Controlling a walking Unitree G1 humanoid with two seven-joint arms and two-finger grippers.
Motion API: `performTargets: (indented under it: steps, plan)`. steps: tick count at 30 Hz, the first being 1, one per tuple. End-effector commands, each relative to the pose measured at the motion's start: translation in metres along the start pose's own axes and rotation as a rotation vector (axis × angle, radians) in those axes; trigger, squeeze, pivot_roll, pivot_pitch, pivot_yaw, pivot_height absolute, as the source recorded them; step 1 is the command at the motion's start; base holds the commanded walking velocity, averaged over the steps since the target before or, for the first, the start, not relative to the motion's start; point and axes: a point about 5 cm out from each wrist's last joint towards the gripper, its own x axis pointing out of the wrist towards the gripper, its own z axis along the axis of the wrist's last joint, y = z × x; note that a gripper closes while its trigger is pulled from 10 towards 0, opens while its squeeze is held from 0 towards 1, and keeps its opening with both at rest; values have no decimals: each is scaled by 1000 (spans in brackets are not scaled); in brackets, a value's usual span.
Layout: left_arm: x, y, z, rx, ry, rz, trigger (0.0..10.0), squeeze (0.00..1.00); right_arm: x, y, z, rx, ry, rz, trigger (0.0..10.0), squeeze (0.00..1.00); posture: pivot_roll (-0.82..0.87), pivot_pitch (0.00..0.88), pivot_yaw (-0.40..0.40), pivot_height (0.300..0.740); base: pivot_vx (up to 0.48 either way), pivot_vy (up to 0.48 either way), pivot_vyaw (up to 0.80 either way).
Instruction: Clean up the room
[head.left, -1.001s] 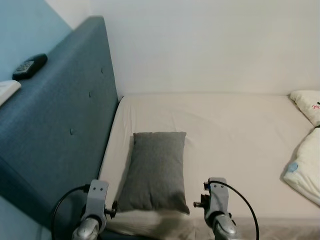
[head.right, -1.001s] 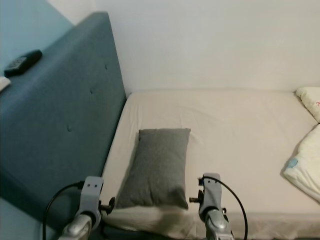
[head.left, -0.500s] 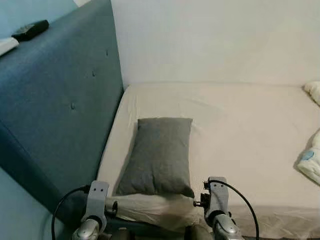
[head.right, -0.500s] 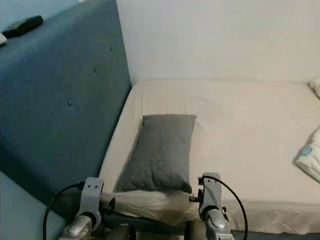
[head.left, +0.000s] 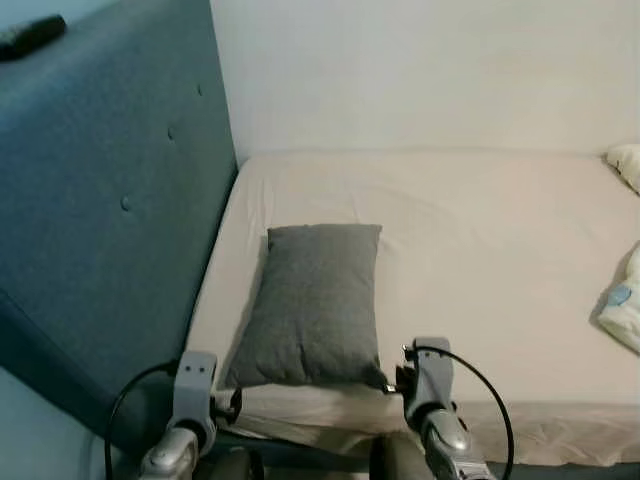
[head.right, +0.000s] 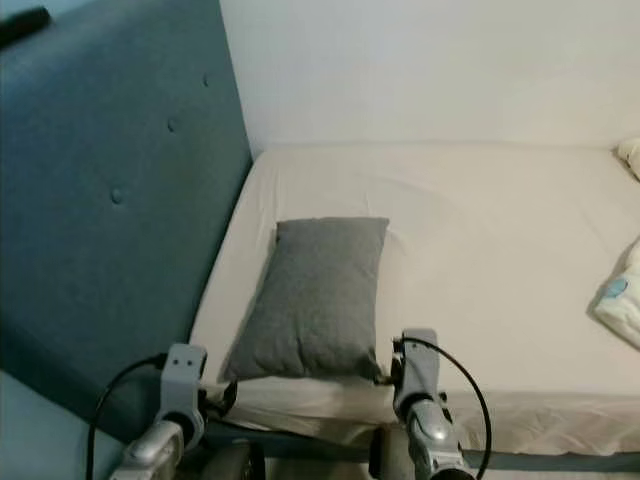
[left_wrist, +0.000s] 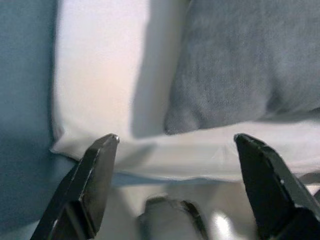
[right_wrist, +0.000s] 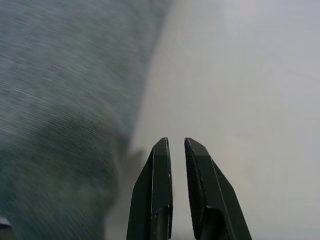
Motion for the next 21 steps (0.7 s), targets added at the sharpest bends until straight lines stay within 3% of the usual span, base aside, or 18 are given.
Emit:
performTargets:
  steps: [1, 10, 12, 13, 14, 15, 16, 18, 21]
  plan:
    - [-9, 10, -3, -76, 3, -38, 10000, 0, 1, 8, 8, -17, -54, 54, 10000, 0, 27, 150, -8, 585, 0, 0, 0]
    - [-37, 23, -3, -239, 23, -198, 10000, 0, 0, 25, 28, -24, -170, 160, 10000, 0, 32, 165, -25, 585, 0, 0, 0]
    - [-47, 20, 3, -351, 17, -265, 10000, 0, -6, 28, 32, -7, -208, 165, 10000, 0, 34, 167, -32, 585, 0, 0, 0]
    - [-49, 13, 10, -450, 1, -293, 10000, 788, -11, 28, 34, -9, -239, 154, 10000, 0, 33, 168, -33, 585, 0, 0, 0]
    - [-49, 13, 10, -450, 1, -293, 10000, 788, -11, 28, 34, -9, -239, 154, 10000, 0, 33, 168, -33, 585, 0, 0, 0]
    - [-51, 7, 15, -514, -10, -317, 10000, 1000, -15, 28, 36, -10, -261, 146, 10000, 0, 31, 169, -32, 585, 0, 0, 0]
    - [-51, 7, 15, -514, -10, -317, 10000, 1000, -15, 28, 36, -10, -261, 146, 10000, 0, 31, 169, -32, 585, 0, 0, 0]
    - [-50, -6, 22, -612, -14, -342, 10000, 1000, -24, 22, 45, -8, -329, 100, 10000, 0, 26, 174, -30, 585, 0, 0, 0]
    - [-48, -12, 23, -629, -11, -349, 10000, 1000, -27, 18, 52, -1, -363, 75, 10000, 0, 20, 176, -30, 585, 0, 0, 0]
